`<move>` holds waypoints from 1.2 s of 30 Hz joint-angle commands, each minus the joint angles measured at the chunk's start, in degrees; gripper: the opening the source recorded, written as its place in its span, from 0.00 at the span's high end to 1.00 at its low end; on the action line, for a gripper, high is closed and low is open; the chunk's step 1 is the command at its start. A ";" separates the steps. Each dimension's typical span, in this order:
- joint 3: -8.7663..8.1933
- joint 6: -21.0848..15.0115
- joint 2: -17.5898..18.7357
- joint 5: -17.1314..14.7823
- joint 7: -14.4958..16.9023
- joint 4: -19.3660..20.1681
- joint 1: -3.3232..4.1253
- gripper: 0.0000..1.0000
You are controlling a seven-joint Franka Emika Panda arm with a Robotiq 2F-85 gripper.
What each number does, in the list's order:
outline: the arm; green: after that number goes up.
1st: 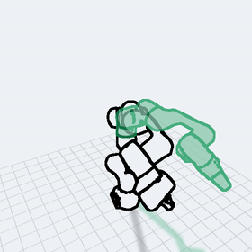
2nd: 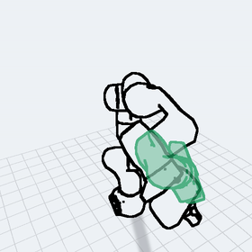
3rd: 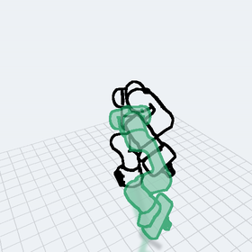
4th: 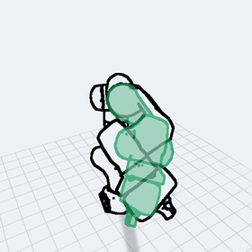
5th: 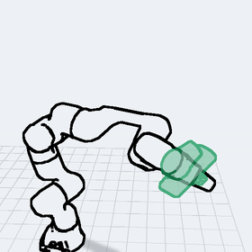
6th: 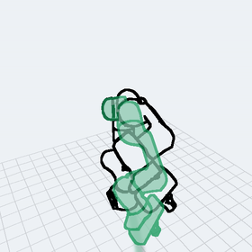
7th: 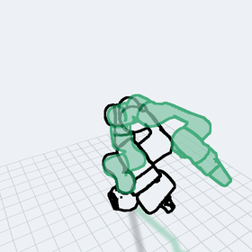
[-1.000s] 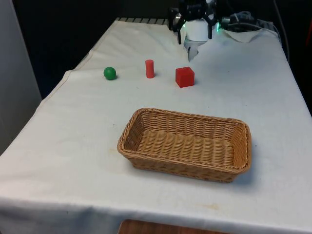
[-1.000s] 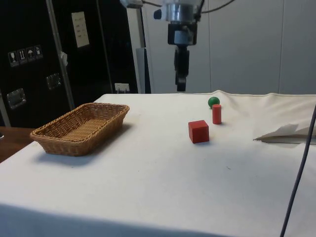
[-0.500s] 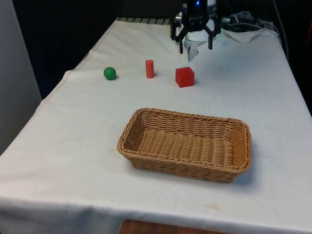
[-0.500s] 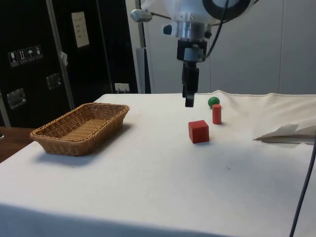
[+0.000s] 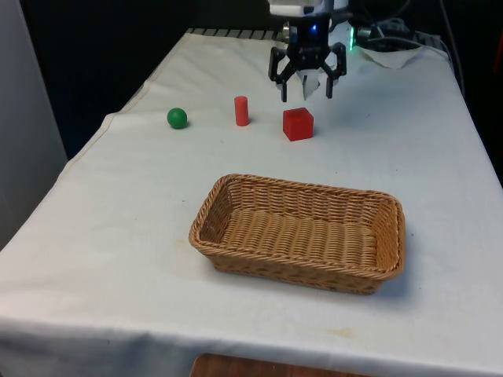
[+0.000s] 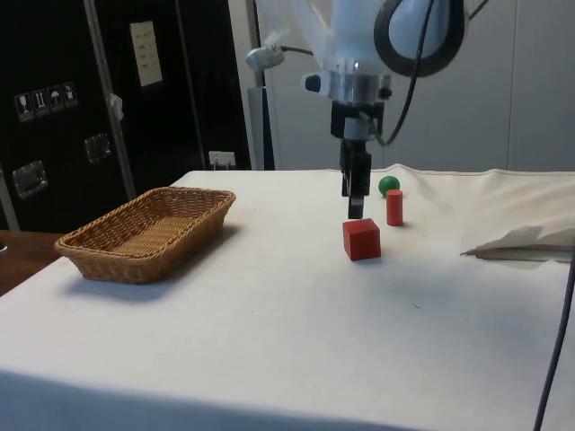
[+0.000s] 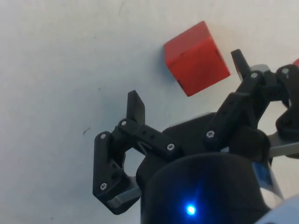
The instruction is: Pick up the object to the left of the cylinder and place it into the basket.
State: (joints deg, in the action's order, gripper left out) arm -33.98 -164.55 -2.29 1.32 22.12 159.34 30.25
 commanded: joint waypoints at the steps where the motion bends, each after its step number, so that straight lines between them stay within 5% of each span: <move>1: -0.06 -1.38 0.40 -0.34 0.34 0.52 0.06 0.00; 26: 0.63 -10.08 10.89 -0.46 -0.17 0.92 -0.11 0.00; 28: 0.17 -9.74 11.40 0.00 -0.23 0.57 0.06 0.11; 29: 0.29 -9.74 11.46 0.00 -0.29 0.57 0.06 0.32; 30: 0.74 -10.26 11.12 -0.40 -0.17 0.92 -0.17 0.32; 36: 0.80 -10.31 11.17 -0.40 -0.17 0.92 -0.17 0.96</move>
State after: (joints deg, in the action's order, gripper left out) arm -33.63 -174.29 9.11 1.32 21.83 159.97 30.25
